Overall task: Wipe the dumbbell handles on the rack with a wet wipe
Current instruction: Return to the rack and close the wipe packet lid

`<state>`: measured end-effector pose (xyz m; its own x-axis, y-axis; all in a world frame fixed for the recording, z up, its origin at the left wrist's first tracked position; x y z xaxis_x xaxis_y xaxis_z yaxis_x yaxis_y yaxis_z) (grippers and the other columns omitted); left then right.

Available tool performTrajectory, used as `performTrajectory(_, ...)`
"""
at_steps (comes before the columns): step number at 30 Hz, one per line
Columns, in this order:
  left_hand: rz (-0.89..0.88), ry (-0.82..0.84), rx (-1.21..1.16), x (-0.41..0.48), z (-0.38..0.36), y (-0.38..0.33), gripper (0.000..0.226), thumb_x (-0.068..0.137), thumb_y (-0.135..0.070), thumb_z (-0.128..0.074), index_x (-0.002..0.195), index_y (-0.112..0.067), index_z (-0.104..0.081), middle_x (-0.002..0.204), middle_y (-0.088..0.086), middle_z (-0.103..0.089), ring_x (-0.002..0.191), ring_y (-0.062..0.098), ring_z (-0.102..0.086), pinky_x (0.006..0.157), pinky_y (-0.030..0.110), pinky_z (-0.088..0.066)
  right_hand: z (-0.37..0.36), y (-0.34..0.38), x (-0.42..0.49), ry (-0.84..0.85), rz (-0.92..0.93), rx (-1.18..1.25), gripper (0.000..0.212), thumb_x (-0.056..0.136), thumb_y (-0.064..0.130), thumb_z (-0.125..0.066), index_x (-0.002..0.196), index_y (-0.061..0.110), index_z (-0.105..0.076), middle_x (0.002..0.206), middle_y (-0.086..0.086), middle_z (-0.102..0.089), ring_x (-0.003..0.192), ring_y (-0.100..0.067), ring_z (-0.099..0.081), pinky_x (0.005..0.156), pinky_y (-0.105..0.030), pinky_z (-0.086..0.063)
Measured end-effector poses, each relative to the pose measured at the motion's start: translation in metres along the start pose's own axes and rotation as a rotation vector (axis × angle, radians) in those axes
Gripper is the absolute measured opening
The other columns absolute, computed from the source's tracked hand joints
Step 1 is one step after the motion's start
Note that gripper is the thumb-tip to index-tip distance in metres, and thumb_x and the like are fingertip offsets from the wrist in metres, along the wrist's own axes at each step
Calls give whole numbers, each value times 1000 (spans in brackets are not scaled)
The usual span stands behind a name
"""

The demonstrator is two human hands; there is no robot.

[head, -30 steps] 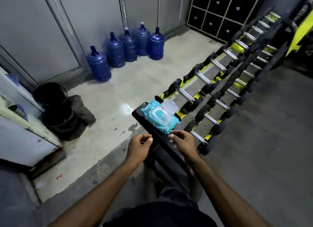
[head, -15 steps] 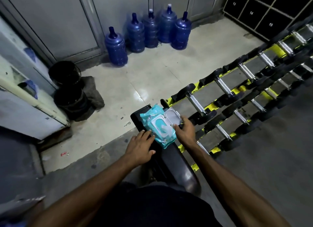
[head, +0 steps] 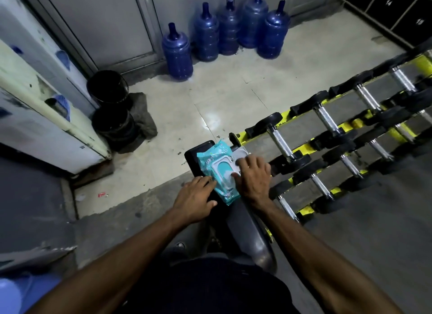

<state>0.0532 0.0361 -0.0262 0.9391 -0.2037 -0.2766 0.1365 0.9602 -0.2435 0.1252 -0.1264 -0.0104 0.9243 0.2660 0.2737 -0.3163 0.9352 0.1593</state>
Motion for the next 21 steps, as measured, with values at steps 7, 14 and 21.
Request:
performTrajectory(7, 25, -48, 15, 5, 2, 2, 63, 82, -48, -62, 141, -29, -50, 136, 2, -52, 123, 26, -49, 99, 45, -46, -22, 9, -32, 274, 191, 69, 31, 83, 30, -56, 112, 24, -68, 92, -2, -58, 81, -25, -57, 50, -29, -43)
performTrajectory(14, 25, -18, 81, 8, -2, 6, 68, 83, -49, -63, 145, -34, -43, 146, 1, -43, 128, 25, -43, 102, 45, -43, -25, 21, -33, 498, 83, 78, 55, 96, 36, -43, 148, 19, -32, 118, -9, -46, 103, -28, -51, 64, -36, -45)
performTrajectory(21, 36, -8, 88, 11, -3, 7, 71, 83, -52, -61, 148, -34, -38, 147, 3, -40, 130, 26, -40, 104, 46, -41, -29, 25, -35, 534, 32, 198, 61, 94, 33, -47, 150, 16, -30, 119, -12, -46, 106, -31, -50, 72, -39, -47)
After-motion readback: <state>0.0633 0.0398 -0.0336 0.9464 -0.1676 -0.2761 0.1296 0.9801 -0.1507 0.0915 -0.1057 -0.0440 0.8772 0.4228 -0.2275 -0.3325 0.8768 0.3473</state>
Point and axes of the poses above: each hand's wrist, its own x-axis towards the middle knuckle, its own z-axis out of the back of the hand, y = z × x, the point moved 5 cm from there along x, towards the middle knuckle
